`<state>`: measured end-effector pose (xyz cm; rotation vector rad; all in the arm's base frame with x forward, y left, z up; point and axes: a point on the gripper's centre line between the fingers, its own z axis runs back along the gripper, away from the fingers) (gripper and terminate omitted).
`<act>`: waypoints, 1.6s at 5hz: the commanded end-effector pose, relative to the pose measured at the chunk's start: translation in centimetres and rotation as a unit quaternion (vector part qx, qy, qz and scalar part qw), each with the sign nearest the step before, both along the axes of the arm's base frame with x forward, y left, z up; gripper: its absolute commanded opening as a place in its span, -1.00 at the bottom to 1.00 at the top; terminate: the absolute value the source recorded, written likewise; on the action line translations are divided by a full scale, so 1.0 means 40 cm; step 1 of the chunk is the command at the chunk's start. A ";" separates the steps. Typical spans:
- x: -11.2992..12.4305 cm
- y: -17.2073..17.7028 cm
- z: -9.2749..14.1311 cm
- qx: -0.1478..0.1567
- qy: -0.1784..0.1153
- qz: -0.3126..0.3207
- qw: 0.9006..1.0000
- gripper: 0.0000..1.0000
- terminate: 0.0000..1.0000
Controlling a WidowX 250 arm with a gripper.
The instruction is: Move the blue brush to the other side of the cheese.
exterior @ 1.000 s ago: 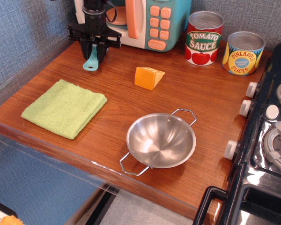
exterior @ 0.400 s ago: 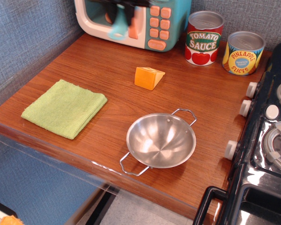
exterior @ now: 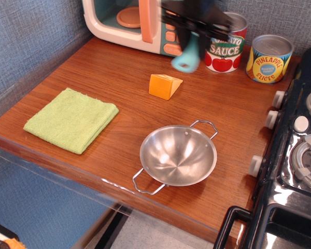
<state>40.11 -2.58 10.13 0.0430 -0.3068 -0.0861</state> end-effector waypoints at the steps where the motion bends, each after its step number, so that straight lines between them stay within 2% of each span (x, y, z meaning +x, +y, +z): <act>1: -0.013 -0.056 -0.121 0.017 0.024 0.000 1.000 -1.00 -1.00; 2: -0.003 -0.052 -0.158 0.017 0.021 0.019 0.999 -1.00 -1.00; 3: -0.006 -0.043 -0.145 0.011 0.009 0.038 0.999 1.00 -1.00; 4: -0.015 -0.038 -0.093 -0.008 -0.005 0.039 0.999 1.00 -1.00; 5: -0.030 -0.028 -0.013 -0.024 -0.026 0.031 0.999 1.00 -1.00; 6: -0.056 -0.004 0.090 -0.036 -0.025 0.019 0.999 1.00 -1.00; 7: -0.095 0.022 0.122 -0.048 0.020 0.014 0.999 1.00 -1.00; 8: -0.149 0.060 0.121 -0.048 0.038 0.016 0.998 1.00 -1.00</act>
